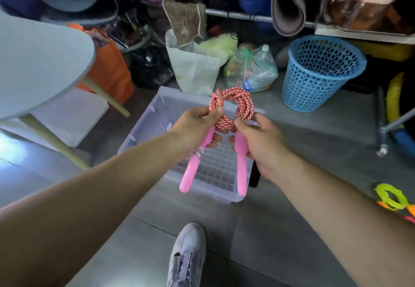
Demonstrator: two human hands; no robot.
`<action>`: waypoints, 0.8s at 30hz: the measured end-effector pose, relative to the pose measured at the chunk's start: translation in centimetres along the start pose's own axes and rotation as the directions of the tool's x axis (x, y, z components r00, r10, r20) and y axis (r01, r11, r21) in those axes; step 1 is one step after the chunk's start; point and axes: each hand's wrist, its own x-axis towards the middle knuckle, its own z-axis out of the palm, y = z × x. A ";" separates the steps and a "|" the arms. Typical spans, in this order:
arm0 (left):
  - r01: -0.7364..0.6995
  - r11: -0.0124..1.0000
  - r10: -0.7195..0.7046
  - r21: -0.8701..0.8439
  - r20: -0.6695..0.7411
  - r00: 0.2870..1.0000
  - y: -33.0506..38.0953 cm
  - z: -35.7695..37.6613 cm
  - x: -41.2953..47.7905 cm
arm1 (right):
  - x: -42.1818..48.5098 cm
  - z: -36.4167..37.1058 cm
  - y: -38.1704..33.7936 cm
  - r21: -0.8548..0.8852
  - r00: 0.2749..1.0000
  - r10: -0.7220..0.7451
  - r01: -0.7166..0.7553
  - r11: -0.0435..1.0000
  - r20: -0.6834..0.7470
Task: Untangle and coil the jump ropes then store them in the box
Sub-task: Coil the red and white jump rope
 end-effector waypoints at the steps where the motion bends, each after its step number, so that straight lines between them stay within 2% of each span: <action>1: 0.014 1.000 -0.013 0.014 -0.024 1.000 -0.6 -1.0 1.7 | 1.9 1.4 0.4 -0.024 1.000 0.008 -0.008 1.000 -0.007; 6: 0.085 0.996 -0.082 0.039 -0.072 0.994 -6.0 -4.6 9.3 | 9.5 6.6 4.2 -0.158 0.997 0.073 -0.078 0.984 -0.035; 12: 0.250 0.957 -0.242 0.149 -0.067 0.968 -15.3 -5.1 15.7 | 14.4 8.9 12.9 -0.170 0.951 0.287 -0.304 0.937 -0.119; 16: 0.310 0.902 -0.306 0.301 -0.061 0.950 -20.0 -4.3 17.9 | 16.1 10.0 18.3 -0.269 0.922 0.299 -0.362 0.893 -0.247; 23: 0.354 0.811 -0.376 0.465 -0.049 0.925 -21.7 -4.1 19.1 | 15.8 10.9 21.9 -0.526 0.913 0.330 -0.407 0.747 -0.240; 24: 0.397 0.822 -0.398 0.409 -0.087 0.913 -21.7 -4.0 19.3 | 16.0 10.7 21.9 -0.547 0.912 0.342 -0.409 0.730 -0.226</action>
